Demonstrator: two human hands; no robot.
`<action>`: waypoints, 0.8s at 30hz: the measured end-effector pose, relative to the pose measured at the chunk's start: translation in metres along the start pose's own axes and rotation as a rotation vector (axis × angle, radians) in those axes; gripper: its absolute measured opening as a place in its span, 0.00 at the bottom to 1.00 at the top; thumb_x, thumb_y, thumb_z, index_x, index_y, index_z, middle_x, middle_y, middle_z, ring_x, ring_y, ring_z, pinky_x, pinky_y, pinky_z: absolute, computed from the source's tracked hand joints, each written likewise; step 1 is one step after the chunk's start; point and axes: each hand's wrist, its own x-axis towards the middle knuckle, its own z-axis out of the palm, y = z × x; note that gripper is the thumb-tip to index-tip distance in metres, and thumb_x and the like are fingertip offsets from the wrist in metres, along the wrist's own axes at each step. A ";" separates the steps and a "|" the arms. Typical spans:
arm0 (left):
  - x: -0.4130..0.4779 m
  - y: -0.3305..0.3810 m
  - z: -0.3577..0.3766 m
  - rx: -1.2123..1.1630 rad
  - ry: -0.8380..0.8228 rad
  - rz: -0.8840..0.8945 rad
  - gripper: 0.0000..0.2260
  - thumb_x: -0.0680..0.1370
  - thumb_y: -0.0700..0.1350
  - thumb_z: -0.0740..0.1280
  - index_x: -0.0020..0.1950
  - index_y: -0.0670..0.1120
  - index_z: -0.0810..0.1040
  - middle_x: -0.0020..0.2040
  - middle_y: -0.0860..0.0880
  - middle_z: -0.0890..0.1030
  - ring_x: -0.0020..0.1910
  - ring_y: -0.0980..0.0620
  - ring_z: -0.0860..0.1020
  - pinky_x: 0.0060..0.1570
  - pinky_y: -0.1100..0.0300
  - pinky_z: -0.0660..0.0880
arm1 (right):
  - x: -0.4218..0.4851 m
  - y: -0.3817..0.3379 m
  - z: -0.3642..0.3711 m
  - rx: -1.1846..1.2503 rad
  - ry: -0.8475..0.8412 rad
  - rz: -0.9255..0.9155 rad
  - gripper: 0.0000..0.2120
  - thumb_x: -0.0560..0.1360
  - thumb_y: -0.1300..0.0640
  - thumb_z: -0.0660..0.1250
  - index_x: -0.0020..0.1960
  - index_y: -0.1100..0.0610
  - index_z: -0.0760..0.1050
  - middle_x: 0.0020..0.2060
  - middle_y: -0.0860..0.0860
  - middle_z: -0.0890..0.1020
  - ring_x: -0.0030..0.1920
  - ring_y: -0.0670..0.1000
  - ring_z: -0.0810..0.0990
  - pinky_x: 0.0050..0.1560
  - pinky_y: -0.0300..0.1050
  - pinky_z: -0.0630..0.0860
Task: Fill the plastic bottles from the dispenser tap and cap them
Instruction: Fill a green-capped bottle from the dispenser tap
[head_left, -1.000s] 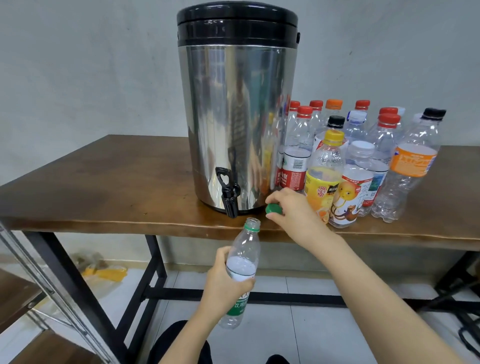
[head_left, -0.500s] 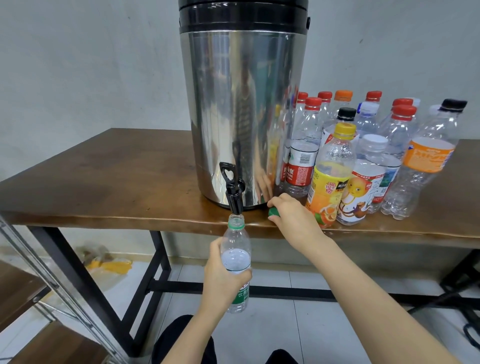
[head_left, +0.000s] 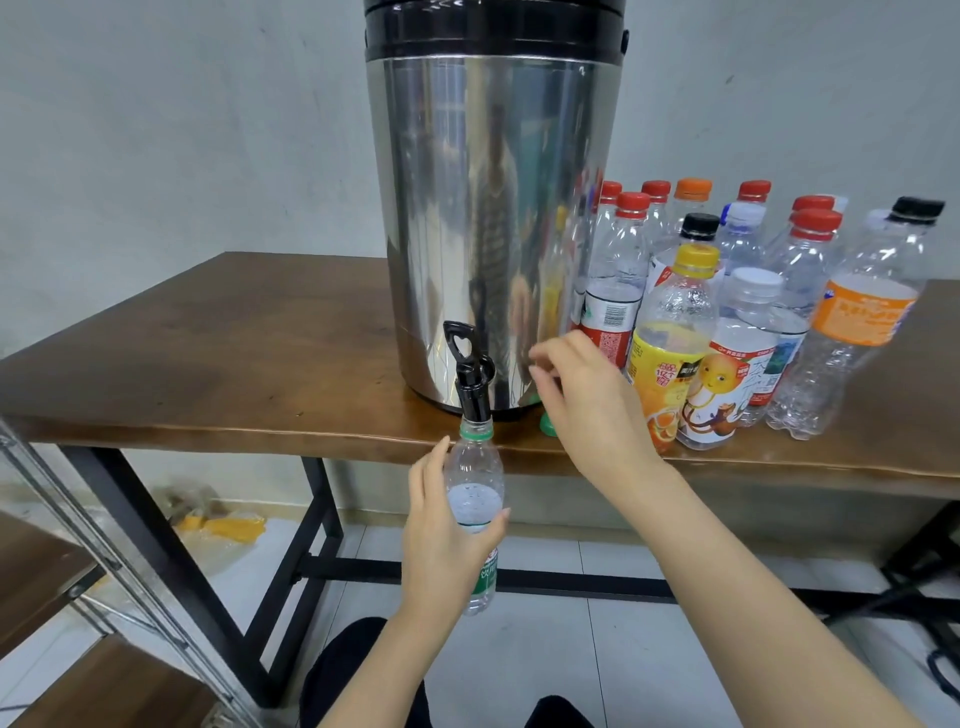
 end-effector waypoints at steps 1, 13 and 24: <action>0.001 0.000 -0.001 0.042 -0.001 0.025 0.41 0.69 0.46 0.79 0.76 0.54 0.60 0.69 0.61 0.63 0.61 0.72 0.62 0.48 0.85 0.62 | 0.006 -0.008 -0.006 0.049 0.035 -0.027 0.08 0.81 0.55 0.63 0.56 0.58 0.77 0.49 0.49 0.77 0.46 0.50 0.77 0.40 0.47 0.75; 0.008 0.004 -0.005 0.105 -0.052 0.035 0.42 0.69 0.49 0.79 0.77 0.55 0.60 0.76 0.60 0.60 0.65 0.72 0.58 0.61 0.78 0.56 | 0.032 -0.041 -0.011 0.102 -0.064 -0.150 0.16 0.75 0.56 0.71 0.62 0.48 0.77 0.38 0.39 0.70 0.43 0.42 0.67 0.37 0.42 0.66; 0.011 -0.002 -0.011 0.045 -0.051 0.055 0.43 0.66 0.48 0.81 0.71 0.66 0.58 0.74 0.62 0.62 0.68 0.73 0.60 0.62 0.83 0.54 | 0.011 -0.040 0.012 0.187 0.076 -0.324 0.07 0.73 0.67 0.65 0.46 0.57 0.78 0.41 0.47 0.78 0.46 0.50 0.75 0.33 0.52 0.76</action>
